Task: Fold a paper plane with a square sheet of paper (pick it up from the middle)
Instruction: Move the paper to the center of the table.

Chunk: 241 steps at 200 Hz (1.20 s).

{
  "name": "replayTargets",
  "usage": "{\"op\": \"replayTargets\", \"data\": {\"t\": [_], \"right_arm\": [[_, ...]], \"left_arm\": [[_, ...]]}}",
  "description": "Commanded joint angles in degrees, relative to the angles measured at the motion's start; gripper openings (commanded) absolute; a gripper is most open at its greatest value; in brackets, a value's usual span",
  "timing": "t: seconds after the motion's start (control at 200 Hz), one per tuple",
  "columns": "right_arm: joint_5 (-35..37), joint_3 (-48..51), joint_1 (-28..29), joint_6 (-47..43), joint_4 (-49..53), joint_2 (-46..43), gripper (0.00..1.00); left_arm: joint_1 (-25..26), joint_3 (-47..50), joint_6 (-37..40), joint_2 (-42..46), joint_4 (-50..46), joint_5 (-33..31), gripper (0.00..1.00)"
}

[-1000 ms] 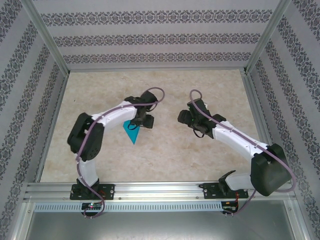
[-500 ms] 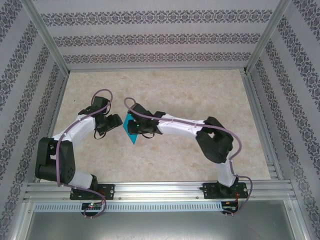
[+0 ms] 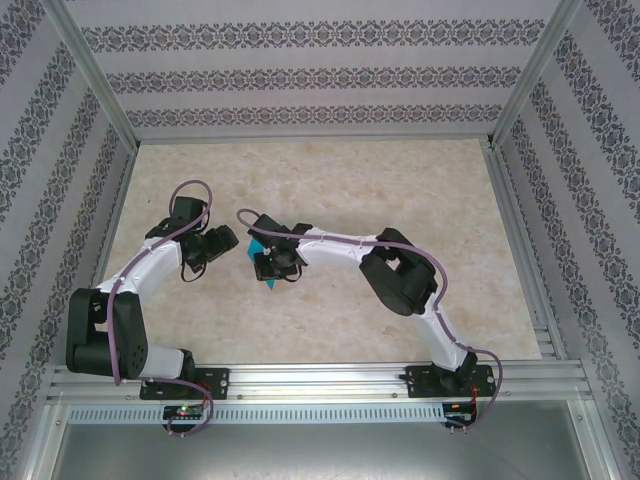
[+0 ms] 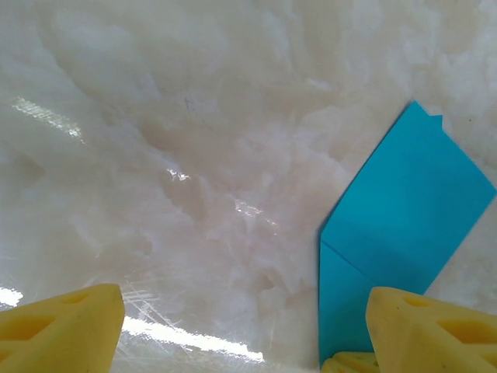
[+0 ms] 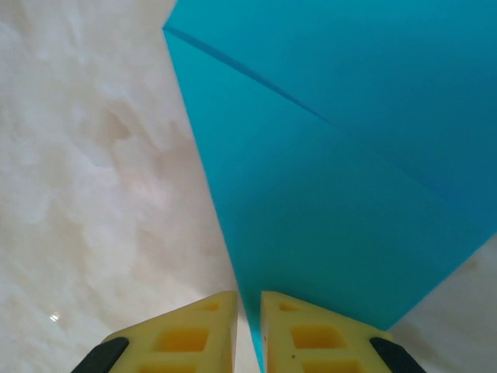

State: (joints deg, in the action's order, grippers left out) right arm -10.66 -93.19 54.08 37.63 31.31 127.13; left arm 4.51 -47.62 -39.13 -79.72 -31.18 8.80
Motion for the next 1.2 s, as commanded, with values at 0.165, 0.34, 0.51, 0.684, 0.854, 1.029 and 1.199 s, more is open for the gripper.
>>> {"op": "replayTargets", "data": {"t": [0.165, 0.34, 0.51, 0.684, 0.854, 1.029, 1.199], "right_arm": [[-4.85, 11.91, -6.57, -22.91, 8.15, -7.01, 0.16], [-7.64, 15.43, -11.78, -29.61, 8.43, -13.7, 0.21], [-4.98, 19.09, -11.83, -14.63, -2.98, -21.6, 0.36], [3.67, 25.54, -10.01, 7.54, -14.46, -23.82, 0.38], [4.93, 24.69, -8.66, 13.67, -18.27, -19.87, 0.34], [5.05, 25.2, -10.06, 14.72, -20.32, -17.03, 0.32], [3.91, 26.77, -11.22, 16.21, -21.95, -15.47, 0.31]], "left_arm": [[-0.62, 0.66, 1.8, 0.23, 3.96, 3.64, 0.94], [-0.56, 2.42, 1.39, 0.36, 7.79, 8.75, 1.0], [0.11, 4.16, -0.52, -0.5, 12.51, 16.12, 1.0], [2.87, 4.98, -1.77, -2.93, 14.8, 20.41, 1.0], [6.15, 4.75, -2.38, -5.19, 15.49, 22.67, 0.98], [8.94, 3.27, -2.13, -8.46, 14.8, 25.15, 0.92], [11.11, 2.11, -2.73, -10.54, 15.26, 25.52, 0.87]]}}
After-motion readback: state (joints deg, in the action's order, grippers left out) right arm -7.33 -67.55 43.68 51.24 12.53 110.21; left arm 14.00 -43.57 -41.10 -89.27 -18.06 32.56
